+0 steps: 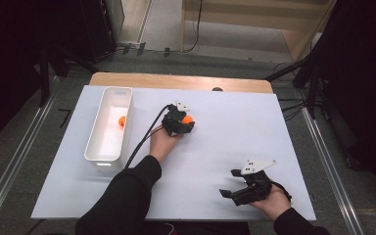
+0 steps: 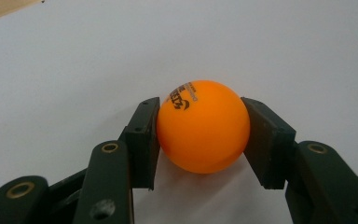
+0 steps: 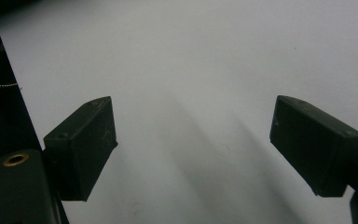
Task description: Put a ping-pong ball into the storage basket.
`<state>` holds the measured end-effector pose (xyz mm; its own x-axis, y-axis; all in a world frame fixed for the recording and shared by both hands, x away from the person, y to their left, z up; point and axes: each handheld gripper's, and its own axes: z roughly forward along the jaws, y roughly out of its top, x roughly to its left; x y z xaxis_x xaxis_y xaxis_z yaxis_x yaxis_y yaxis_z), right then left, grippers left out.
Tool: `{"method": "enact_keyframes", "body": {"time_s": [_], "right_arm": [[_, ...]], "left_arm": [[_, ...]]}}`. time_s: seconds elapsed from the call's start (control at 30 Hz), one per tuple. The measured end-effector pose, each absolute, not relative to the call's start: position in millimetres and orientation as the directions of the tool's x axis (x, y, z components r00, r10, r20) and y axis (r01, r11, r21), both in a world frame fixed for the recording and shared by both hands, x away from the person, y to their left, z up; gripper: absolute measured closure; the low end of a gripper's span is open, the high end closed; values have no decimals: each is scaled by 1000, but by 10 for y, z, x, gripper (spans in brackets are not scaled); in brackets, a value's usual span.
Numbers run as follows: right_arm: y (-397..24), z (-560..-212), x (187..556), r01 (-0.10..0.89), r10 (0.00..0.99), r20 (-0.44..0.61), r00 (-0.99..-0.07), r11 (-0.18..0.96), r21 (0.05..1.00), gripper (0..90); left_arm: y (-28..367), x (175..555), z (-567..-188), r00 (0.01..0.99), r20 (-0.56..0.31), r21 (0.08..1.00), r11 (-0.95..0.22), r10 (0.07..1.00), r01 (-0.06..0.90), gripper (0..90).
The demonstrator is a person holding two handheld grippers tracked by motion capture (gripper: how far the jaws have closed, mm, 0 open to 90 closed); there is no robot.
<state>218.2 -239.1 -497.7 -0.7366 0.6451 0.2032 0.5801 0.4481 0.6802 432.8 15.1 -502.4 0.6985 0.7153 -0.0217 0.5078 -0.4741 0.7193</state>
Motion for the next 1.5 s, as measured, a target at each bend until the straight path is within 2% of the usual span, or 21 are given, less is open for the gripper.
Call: {"method": "enact_keyframes", "body": {"time_s": [0.57,0.87,1.0,1.17,1.5], "right_arm": [[-2396,-4979,2183,584,651,202,-732,446,678,131],[-2406,-4978,2181,590,653,207,-728,444,675,131],[-2407,-4988,2193,589,656,205,-727,441,677,131],[-2407,-4985,2197,584,654,201,-729,441,682,131],[-2402,-4973,2185,585,655,201,-728,441,681,131]], "left_arm": [[231,4166,-4822,750,-85,697,-499,656,515,507],[302,4039,-4692,776,-85,699,-517,625,494,507],[365,3992,-4651,771,-117,709,-491,626,507,506],[395,3943,-4609,781,-103,705,-509,616,494,506],[474,3927,-4513,783,-142,701,-497,606,511,506]]}}
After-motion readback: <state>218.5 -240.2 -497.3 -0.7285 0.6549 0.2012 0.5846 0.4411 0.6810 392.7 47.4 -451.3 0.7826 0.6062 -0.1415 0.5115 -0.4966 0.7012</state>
